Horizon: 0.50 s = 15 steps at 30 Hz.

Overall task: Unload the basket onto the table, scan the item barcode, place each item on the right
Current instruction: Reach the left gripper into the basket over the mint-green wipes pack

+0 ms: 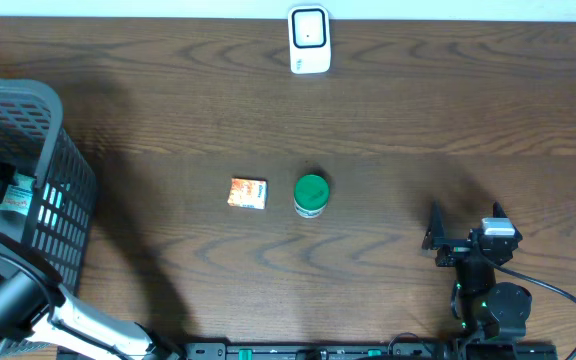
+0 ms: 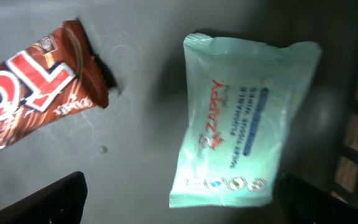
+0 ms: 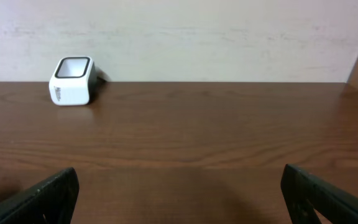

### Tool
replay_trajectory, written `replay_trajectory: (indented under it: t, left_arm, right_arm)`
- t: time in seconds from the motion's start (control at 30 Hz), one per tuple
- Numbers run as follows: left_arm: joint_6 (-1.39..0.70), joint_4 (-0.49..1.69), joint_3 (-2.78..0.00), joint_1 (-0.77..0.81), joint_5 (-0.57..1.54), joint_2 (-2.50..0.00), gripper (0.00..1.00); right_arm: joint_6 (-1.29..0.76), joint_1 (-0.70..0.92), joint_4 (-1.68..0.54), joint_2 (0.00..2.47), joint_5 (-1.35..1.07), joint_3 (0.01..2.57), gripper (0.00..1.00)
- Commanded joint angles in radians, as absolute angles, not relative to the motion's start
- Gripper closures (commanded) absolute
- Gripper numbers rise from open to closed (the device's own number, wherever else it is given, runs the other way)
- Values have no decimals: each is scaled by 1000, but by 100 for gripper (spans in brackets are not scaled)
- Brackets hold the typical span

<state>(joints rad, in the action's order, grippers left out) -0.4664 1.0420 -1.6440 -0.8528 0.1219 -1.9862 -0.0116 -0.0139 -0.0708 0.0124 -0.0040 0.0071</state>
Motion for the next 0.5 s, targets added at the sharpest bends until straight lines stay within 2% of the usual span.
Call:
replay_trajectory:
  t: [0.0,0.4,0.47]
  left_arm:
    - [-441,1037,-1634,-851,124,-2020,2]
    - [-447,751,-1337,-851,210,-2023,1]
    - [-449,723,-1310,-851,215,-2023,9]
  right_arm:
    - [-22,-16,-75,9,-2,6,1]
    - [-22,-16,-75,9,-2,6,1]
    - [-22,-16,-75,9,-2,6,1]
